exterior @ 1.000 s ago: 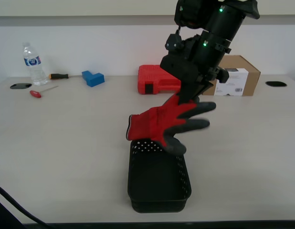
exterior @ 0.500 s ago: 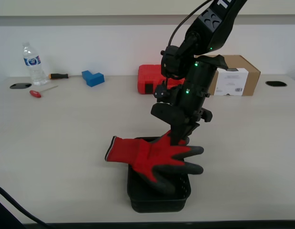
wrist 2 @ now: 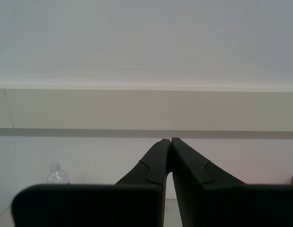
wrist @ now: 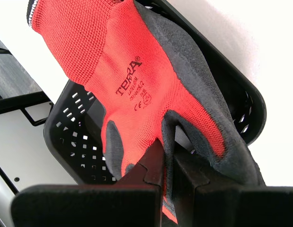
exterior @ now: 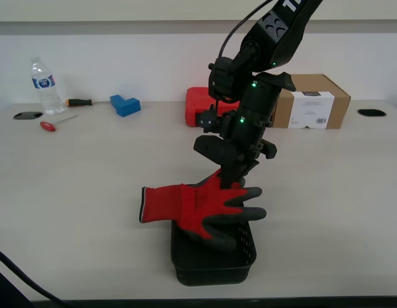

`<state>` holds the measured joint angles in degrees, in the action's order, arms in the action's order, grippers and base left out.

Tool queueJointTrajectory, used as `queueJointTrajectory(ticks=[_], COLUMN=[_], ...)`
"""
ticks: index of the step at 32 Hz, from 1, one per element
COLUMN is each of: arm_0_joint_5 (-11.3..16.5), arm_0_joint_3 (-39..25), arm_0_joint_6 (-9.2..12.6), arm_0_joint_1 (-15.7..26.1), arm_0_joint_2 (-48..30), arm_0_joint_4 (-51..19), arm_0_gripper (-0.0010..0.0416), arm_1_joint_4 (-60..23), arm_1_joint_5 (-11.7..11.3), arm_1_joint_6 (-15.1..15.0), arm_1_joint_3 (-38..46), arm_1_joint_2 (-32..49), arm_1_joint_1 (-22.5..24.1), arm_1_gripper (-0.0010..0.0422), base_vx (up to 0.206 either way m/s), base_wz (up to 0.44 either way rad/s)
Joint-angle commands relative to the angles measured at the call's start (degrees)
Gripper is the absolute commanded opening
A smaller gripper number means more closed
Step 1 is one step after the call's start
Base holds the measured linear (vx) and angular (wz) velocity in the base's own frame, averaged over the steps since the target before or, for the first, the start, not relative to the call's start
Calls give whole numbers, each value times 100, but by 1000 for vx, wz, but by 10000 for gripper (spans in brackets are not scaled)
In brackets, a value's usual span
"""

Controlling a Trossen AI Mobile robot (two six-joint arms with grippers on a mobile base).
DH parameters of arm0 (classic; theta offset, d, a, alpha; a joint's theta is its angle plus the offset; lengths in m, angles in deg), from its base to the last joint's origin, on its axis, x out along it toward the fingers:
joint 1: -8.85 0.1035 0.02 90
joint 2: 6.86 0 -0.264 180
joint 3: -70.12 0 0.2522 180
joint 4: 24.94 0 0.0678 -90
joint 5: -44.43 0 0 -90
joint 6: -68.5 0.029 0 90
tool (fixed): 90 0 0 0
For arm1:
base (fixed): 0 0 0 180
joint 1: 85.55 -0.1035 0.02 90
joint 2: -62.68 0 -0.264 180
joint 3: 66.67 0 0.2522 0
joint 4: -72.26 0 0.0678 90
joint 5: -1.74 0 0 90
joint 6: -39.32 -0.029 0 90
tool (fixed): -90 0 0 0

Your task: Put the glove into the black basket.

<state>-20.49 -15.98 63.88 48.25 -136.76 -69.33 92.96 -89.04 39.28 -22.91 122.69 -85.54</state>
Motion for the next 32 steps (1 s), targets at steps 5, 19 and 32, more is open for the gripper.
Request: queueJointTrajectory(ticks=[5,19,32], arm_0_joint_5=[-7,-400,-402], arm_0_joint_3=[2,-9,7], arm_0_joint_6=[-118,-459,-807], arm_0_joint_1=[4,-81,-981], arm_0_joint_2=[-11,343,1493], arm_0_joint_4=[-37,734,404], arm_0_gripper=[85,165,142], arm_1_joint_4=[33,35,33], arm_1_joint_5=[9,9,9], arm_1_joint_6=[-2,-2,0], arm_1_joint_3=[0,0,4], arm_1_joint_2=[2,2,2], arm_1_joint_1=[2,2,2], arm_1_gripper=[0,0,0], base_vx=[0,0,0], base_wz=[0,0,0])
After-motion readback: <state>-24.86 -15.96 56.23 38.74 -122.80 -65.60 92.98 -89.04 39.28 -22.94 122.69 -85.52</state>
